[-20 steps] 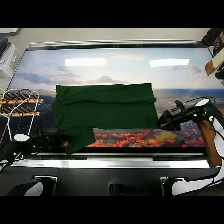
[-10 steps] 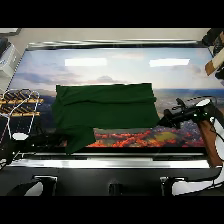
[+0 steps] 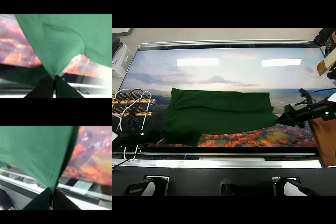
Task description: Fold the clothes and pants, and hang the long-sleeved shirts on hangers.
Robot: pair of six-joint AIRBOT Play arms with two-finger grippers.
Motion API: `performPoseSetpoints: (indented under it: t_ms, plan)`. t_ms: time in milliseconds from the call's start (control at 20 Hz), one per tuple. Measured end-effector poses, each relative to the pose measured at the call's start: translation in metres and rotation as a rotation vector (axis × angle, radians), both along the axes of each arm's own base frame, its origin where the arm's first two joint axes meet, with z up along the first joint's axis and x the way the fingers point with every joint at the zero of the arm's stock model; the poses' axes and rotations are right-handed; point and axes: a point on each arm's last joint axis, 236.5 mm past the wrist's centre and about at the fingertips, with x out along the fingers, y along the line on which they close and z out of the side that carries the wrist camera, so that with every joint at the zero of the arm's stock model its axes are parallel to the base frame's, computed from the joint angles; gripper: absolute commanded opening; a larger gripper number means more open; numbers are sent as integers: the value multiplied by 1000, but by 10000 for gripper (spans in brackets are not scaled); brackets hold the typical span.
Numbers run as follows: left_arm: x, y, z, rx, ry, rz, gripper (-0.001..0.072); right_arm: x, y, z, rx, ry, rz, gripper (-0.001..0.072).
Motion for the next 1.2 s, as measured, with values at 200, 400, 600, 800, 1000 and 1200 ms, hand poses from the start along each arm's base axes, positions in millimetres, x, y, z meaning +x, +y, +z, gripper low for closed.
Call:
performPoseSetpoints:
  t_ms: [200,400,600,800,1000,1200]
  plan:
    - [1,-2,23,-8,-41,13,15,-3,0,25,-39,-72,-28,27]
    - [35,-4,32,-47,-93,19,16,24,6,29,-57,-191,-46,27]
    - [89,0,33,-77,-128,15,15,63,17,13,-108,-285,-48,27]
    - [152,7,29,-80,-147,-15,16,104,7,-6,-170,-331,-98,28]
    - [208,4,14,-79,-149,-57,16,136,-2,-31,-194,-325,-107,28]
    - [255,-3,4,-77,-171,-92,16,167,-10,-42,-212,-348,-125,28]
